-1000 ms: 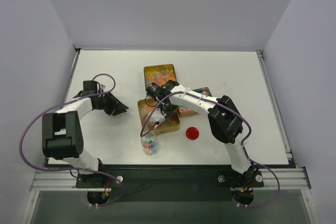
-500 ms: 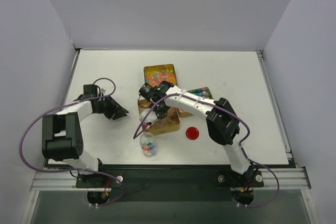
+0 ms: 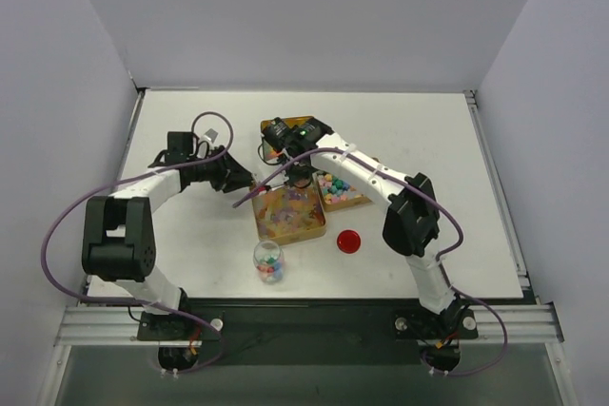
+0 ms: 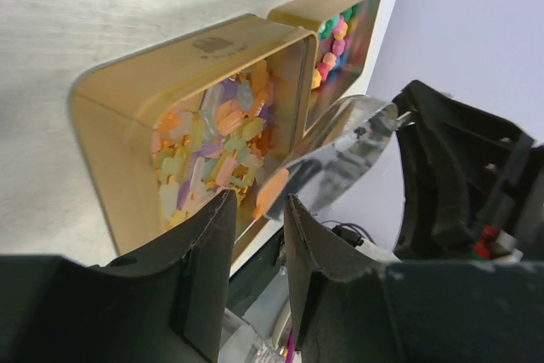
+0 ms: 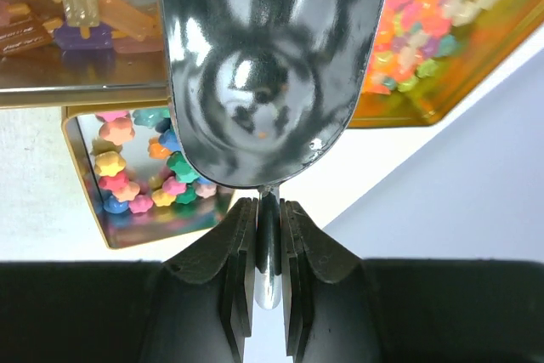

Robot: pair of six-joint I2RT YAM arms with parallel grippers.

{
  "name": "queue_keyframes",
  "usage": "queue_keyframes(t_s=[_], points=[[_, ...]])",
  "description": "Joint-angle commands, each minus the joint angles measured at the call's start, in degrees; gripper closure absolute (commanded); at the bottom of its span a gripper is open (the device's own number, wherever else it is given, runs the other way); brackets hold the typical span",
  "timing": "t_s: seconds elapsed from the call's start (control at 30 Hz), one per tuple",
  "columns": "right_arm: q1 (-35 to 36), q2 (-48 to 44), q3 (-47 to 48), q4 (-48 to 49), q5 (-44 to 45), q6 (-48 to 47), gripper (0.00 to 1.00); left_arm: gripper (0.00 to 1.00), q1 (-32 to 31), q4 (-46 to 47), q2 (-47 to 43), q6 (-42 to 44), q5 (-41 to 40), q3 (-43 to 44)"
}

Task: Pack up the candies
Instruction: Adjust the spatula.

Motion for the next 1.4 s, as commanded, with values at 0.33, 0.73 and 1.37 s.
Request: queue_keyframes(t_s=[0.33, 0.73, 1.37], points=[[2.3, -1.0, 8.3, -4.5, -3.3, 12.3, 1.00, 0.60, -5.8, 3.8, 2.9, -0.1, 0.7, 3.6], [-3.2, -6.3, 11.1, -3.5, -25.8, 33.6, 1.00, 0.82, -7.5, 8.7, 2.9, -2.3, 2.9, 1.6], [-5.2, -16.8, 1.7, 3.0, -34.6, 41.3, 1.00, 1.00, -8.6, 7.5, 3.4, -0.7, 2.2, 0.7]])
